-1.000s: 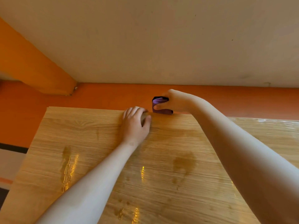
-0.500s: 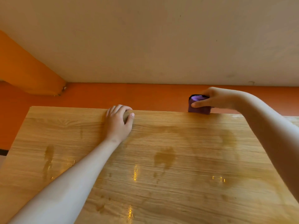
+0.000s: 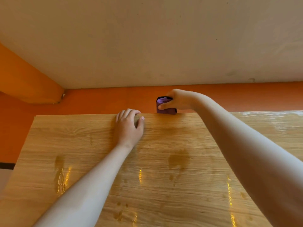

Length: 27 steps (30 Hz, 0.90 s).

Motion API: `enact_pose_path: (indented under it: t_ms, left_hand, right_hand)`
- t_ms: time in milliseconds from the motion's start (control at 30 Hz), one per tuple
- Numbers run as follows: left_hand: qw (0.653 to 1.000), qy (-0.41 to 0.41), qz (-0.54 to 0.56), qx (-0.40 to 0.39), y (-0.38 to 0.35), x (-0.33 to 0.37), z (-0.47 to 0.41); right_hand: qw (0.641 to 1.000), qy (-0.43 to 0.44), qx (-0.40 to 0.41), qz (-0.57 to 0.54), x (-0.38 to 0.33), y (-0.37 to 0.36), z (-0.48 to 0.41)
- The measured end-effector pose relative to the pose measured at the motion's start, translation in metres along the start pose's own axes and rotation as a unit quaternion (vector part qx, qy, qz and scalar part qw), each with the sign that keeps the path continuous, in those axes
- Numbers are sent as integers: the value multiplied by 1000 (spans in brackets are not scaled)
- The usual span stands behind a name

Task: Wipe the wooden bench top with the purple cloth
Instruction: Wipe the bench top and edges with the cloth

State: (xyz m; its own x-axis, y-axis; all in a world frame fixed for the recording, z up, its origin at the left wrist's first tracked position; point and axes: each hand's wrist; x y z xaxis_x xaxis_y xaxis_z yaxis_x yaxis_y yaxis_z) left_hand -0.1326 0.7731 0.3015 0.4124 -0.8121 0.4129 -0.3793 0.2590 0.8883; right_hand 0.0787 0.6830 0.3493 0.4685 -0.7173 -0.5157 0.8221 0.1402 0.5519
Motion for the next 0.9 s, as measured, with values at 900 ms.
enact_pose_path:
  t_ms: [900]
  left_hand:
    - [1000,0,1,-6,3,4,-5]
  right_hand:
    - [997,-68,30,9,62,27,34]
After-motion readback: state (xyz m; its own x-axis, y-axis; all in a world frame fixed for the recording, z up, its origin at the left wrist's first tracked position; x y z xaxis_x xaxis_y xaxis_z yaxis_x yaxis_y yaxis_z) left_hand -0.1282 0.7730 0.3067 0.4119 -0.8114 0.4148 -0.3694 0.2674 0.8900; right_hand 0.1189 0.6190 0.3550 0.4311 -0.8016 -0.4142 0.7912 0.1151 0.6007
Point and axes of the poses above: each hand's wrist, its own z-axis away from the middle knuckle, its own y-axis out of the back of the hand, x = y × z, and after that the axes turned 12 degrees about -y, right-handed
